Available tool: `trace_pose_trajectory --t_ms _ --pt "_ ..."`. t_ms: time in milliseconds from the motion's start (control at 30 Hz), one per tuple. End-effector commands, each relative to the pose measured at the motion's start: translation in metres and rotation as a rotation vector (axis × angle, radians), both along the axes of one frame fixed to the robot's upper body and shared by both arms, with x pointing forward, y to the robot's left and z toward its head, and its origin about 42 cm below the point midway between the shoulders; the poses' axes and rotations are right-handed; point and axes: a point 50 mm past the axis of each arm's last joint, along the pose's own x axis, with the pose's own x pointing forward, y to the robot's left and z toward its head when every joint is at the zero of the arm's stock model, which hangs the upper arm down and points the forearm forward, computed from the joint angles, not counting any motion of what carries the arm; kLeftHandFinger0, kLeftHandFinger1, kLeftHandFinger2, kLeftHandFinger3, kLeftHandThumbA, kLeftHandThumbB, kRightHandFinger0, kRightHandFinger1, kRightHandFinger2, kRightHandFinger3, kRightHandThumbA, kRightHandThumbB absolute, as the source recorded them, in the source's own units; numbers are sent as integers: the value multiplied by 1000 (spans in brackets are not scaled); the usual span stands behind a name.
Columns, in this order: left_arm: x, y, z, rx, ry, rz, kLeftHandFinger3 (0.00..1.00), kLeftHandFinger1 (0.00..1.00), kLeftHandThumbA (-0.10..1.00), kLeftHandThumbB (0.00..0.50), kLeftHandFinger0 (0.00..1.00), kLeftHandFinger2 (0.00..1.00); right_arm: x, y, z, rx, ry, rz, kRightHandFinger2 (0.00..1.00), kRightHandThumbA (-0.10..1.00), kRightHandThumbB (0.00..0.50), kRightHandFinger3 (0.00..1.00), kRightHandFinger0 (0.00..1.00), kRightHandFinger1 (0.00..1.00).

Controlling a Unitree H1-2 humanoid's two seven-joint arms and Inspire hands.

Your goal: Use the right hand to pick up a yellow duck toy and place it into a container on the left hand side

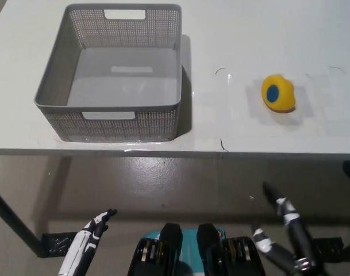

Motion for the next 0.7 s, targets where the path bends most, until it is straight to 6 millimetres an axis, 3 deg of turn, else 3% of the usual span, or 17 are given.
trace_pose_trajectory --t_ms 0,167,233,300,400,467,500,567,667 --pt "4 9 13 10 -69 -17 1000 1000 1000 306 1000 1000 3 -28 57 -72 -197 -111 1000 493 194 1000 1000 1000" --pt "3 12 13 16 -77 -19 1000 1000 1000 288 1000 1000 24 -38 100 -95 -308 -163 1000 414 216 1000 1000 1000" --pt "2 12 11 15 -75 -19 1000 1000 1000 296 1000 1000 34 -41 112 -146 -343 -167 1000 481 200 1000 1000 1000" --pt "1 11 11 15 -73 -16 1000 1000 1000 296 1000 1000 47 -43 125 -179 -364 -166 1000 517 221 1000 1000 1000" --pt "4 10 12 20 -75 -17 1000 1000 1000 292 1000 1000 82 -47 156 -243 -399 -166 1000 505 220 1000 1000 1000" --pt "5 11 12 19 -76 -16 1000 1000 1000 299 1000 1000 102 -48 176 -324 -384 -179 1000 546 245 1000 1000 1000" --pt "5 11 12 20 -78 -16 1000 1000 1000 299 1000 1000 111 -48 184 -349 -385 -172 1000 561 234 1000 1000 1000" --pt "5 11 12 19 -80 -17 1000 1000 1000 297 1000 1000 126 -48 198 -387 -396 -155 1000 539 227 1000 1000 1000" --pt "4 14 13 27 -84 -11 1000 1000 1000 291 1000 1000 166 -46 233 -450 -355 -139 1000 477 243 1000 1000 1000"
